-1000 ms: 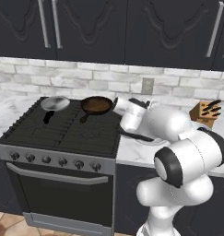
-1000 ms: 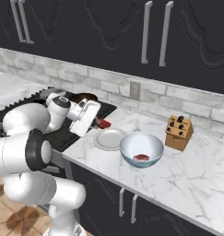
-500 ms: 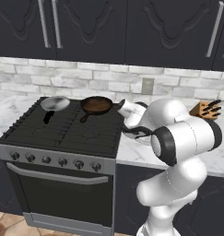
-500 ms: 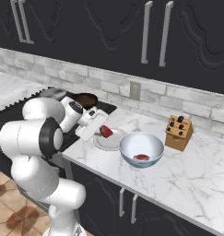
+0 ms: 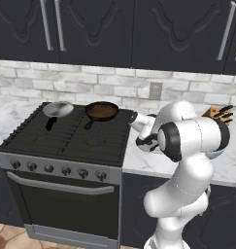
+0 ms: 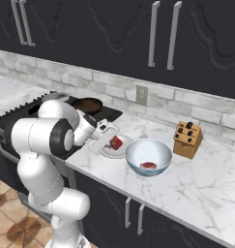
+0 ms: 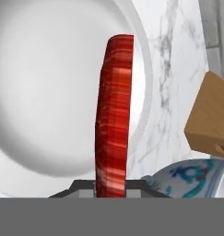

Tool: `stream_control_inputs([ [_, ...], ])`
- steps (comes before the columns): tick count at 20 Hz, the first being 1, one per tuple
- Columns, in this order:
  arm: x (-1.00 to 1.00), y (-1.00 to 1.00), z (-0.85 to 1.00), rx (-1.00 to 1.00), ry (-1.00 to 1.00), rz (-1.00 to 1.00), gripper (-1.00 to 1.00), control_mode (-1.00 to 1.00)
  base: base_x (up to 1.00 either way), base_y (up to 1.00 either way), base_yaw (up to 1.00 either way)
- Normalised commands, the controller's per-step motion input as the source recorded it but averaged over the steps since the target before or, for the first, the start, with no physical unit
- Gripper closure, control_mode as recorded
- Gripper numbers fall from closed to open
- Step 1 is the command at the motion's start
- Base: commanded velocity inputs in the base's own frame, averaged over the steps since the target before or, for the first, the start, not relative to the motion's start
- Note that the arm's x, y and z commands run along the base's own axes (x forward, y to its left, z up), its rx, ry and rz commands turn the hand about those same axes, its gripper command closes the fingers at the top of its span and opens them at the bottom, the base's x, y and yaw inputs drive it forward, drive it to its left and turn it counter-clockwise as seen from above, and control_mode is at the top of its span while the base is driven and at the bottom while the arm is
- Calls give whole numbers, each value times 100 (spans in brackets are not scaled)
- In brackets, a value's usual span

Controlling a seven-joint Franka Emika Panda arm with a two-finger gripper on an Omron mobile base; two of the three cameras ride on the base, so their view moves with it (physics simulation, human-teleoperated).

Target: Place one of the steaks on the plate and the other in the bowl. Then place the bowl in the fridge.

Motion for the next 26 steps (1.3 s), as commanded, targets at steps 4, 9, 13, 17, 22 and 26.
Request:
stream_control_inputs([
  [4,3,-25,0,0,6,-3,100,-100,0,0,0],
  [9,33,-2,0,0,0,0,100,-100,0,0,0],
  [13,36,0,-3,0,-5,0,100,-100,0,0,0],
  [17,24,0,-19,0,-6,0,100,-100,0,0,0],
  [22,4,0,-22,6,-1,0,100,-100,0,0,0],
  [26,5,0,-18,7,0,1,-100,-100,0,0,0],
])
